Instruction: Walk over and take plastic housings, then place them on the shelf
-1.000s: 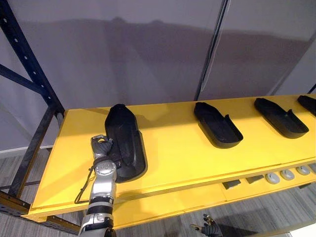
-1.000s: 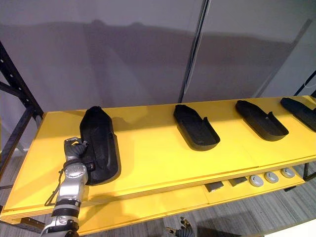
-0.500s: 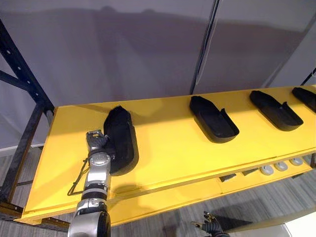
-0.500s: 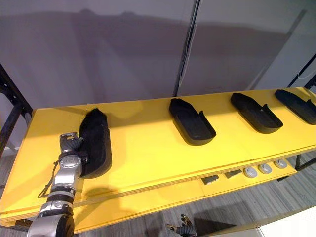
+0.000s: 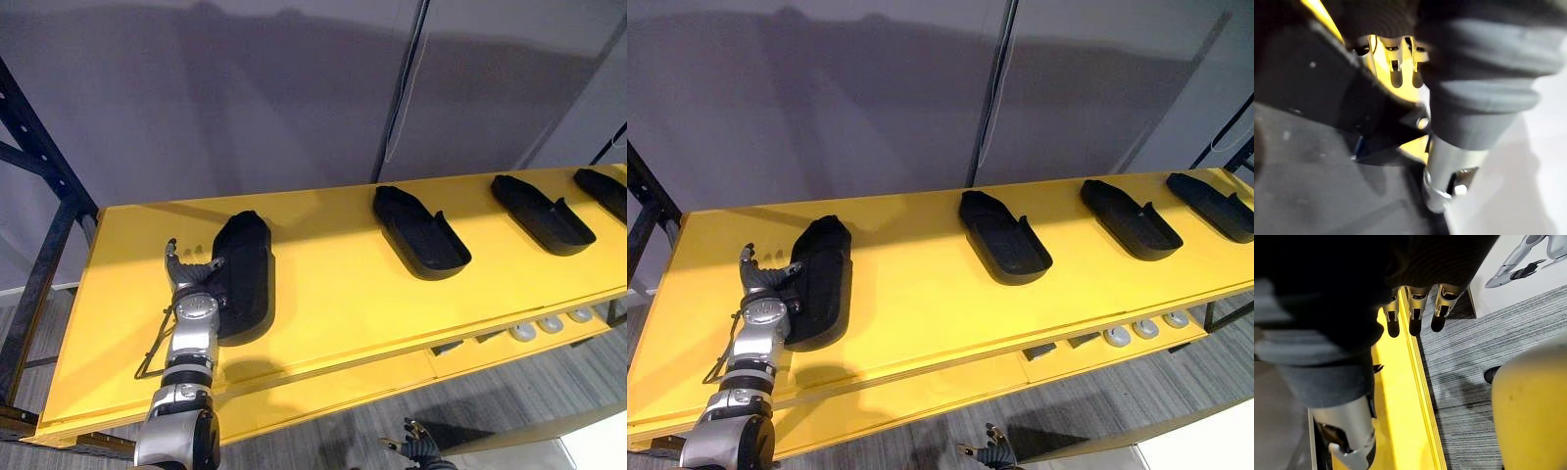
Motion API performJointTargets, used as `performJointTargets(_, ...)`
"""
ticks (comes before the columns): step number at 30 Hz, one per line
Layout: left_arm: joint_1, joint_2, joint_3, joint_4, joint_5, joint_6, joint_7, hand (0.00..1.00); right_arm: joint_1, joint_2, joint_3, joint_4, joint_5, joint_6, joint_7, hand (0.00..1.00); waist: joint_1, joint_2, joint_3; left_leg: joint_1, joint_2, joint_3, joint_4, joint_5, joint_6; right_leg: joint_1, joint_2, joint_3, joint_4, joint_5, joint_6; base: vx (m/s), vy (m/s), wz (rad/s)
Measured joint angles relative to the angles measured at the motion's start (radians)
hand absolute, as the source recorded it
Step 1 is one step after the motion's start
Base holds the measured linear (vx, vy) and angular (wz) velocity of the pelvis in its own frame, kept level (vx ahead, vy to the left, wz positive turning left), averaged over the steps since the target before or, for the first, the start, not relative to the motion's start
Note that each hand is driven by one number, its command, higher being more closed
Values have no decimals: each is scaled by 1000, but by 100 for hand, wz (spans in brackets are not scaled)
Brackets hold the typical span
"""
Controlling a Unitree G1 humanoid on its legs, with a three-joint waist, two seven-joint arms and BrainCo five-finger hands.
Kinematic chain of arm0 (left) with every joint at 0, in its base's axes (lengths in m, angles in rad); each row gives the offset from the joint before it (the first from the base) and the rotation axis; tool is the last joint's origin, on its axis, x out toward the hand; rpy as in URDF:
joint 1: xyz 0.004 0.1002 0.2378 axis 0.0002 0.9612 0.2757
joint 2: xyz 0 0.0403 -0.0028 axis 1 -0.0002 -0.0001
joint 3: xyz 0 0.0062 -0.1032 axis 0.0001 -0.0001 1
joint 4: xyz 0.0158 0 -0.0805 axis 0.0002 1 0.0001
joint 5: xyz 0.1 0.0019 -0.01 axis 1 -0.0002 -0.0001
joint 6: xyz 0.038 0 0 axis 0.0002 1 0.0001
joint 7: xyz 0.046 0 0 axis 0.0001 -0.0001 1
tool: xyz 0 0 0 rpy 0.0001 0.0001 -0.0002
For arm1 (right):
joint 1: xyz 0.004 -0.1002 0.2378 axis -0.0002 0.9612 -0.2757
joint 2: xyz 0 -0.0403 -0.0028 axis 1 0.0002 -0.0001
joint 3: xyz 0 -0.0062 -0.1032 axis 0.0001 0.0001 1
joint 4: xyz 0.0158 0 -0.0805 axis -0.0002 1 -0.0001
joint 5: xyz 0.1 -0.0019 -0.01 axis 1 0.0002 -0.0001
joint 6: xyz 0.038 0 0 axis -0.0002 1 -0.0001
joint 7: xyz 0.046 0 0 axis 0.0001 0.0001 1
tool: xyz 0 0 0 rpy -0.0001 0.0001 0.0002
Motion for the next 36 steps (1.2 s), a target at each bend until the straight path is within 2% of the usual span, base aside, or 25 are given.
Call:
performJointTargets(3,6,-24,-1,-94,0,-6,25,0,0,0,0,0,0,0,0,0,5,-1,2,0,0,-2,0,0,0,2,0,-3,0,0,0,-10,-5,1)
performJointTargets(7,64,-65,-46,-367,3,-32,55,0,2,-1,-4,-4,0,-1,0,0,9,0,5,1,5,-3,15,-11,4,6,1,19,20,0,0,-8,-2,0)
performJointTargets(10,110,-112,-98,-576,5,-72,69,0,10,-1,-4,-16,0,-1,0,0,18,2,6,0,12,-4,45,-33,5,11,1,25,36,0,0,-38,-3,0)
performJointTargets(15,225,-166,-188,-825,5,-146,64,0,38,-1,-4,-53,2,-2,0,0,35,12,11,-2,22,-13,63,-52,-4,15,4,24,55,-1,0,-31,-3,3)
performJointTargets(16,245,-170,-198,-847,6,-155,60,100,41,-1,-4,-56,2,-3,0,0,35,15,12,-3,23,-17,63,-53,-4,15,5,23,58,-1,1,-26,-8,13)
performJointTargets(24,672,-218,-373,-1089,23,-246,-68,100,59,19,-10,-68,4,-3,-2,0,76,30,3,4,32,-32,39,-39,9,18,14,-9,70,-1,1,-15,-12,7)
performJointTargets(27,805,-219,-416,-1095,23,-270,-115,100,69,22,-10,-70,4,-4,-3,0,96,41,-1,19,32,-36,30,-38,9,32,12,-19,71,-2,3,-13,4,5)
performJointTargets(30,888,-211,-437,-1093,22,-280,-172,100,82,24,-10,-73,4,-7,-7,0,117,40,-9,19,32,-51,26,-36,10,34,10,-48,78,-4,6,-21,-5,17)
performJointTargets(34,933,-164,-439,-1019,23,-294,-262,100,87,20,-8,-72,4,-9,-11,0,129,41,-10,18,33,-59,27,-35,6,34,9,-62,91,-6,8,-34,0,9)
performJointTargets(36,935,-156,-440,-965,35,-293,-286,100,89,20,-7,-73,4,-17,-11,0,129,41,-10,14,32,-58,32,-36,5,32,7,-61,90,-7,10,-33,1,-4)
